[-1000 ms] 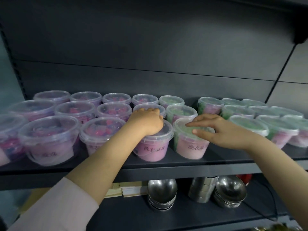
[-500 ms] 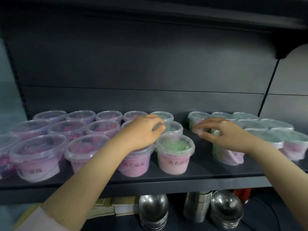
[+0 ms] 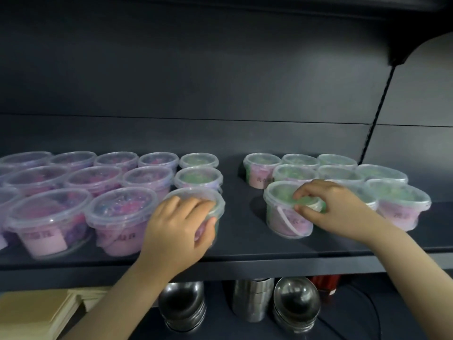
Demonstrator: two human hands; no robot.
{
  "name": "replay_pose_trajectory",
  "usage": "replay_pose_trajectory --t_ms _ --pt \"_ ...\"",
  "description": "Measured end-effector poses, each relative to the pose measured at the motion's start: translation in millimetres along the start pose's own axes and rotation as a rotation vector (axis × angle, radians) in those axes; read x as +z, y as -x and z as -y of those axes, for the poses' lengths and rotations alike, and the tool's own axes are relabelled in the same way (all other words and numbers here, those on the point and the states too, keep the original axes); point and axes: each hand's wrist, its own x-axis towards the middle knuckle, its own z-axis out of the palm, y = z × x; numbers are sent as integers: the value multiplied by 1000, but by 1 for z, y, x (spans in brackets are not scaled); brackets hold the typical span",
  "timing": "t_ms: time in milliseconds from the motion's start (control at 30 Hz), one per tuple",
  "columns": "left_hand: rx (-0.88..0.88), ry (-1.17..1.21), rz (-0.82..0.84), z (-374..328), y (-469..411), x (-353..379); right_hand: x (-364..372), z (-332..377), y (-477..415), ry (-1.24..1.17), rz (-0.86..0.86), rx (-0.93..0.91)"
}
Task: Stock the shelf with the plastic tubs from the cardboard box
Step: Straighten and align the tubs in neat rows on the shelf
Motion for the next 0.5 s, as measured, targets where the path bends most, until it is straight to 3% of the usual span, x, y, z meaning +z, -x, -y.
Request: replay_pose_trajectory --t_ms 500 --pt "5 -53 -161 -13 -8 16 16 -1 8 -76 -105 34"
